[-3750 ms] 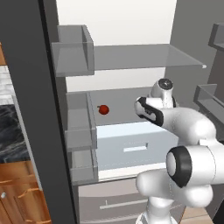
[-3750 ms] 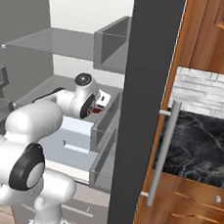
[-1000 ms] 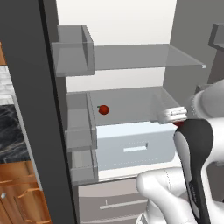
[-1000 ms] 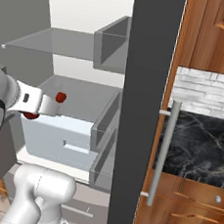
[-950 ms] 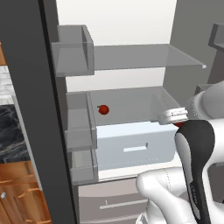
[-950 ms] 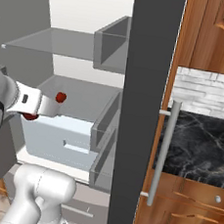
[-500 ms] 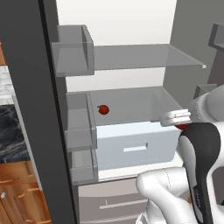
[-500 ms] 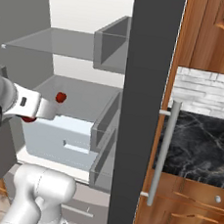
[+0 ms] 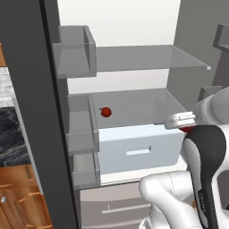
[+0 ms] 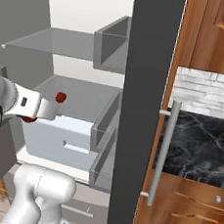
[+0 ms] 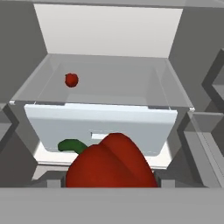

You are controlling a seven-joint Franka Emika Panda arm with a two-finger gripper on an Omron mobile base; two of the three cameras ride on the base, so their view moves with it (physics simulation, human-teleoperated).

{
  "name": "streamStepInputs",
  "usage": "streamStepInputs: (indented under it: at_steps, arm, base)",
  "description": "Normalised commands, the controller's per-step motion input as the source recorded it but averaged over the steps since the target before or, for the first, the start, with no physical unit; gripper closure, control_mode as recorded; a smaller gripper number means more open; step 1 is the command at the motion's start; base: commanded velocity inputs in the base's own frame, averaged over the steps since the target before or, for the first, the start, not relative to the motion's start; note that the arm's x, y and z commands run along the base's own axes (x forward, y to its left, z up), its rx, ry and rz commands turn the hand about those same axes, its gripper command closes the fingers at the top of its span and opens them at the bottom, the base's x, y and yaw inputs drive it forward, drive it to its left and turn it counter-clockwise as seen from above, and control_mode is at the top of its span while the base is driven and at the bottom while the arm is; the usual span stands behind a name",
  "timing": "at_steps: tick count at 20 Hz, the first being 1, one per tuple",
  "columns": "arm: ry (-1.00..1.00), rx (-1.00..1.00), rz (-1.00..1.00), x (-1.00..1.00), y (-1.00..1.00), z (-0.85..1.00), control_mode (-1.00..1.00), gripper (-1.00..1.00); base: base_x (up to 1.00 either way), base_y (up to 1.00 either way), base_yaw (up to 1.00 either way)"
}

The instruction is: Gather the bell peppers from the fridge and place them on a tray on the dining counter. Then gather the fish and chicken drumstick from the fridge and place them on the other tray.

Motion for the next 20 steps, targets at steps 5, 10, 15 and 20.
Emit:
streamStepInputs:
  at_steps: [5, 10, 15, 20]
  arm:
    - [0.00, 0.00, 0.00, 0.00, 0.00, 0.00, 1.00, 1.00]
    - [0.00, 0.00, 0.00, 0.00, 0.00, 0.00, 1.00, 1.00]
    - [0.00, 0.00, 0.00, 0.00, 0.00, 0.00, 1.00, 1.00]
    - [0.00, 0.00, 0.00, 0.00, 0.00, 0.00, 1.00, 1.00]
  base:
    - [-0.43, 0.00, 0.00]
    - [-0.92, 0.00, 0.00]
    - [-1.00, 0.00, 0.00]
    - [-1.00, 0.00, 0.00]
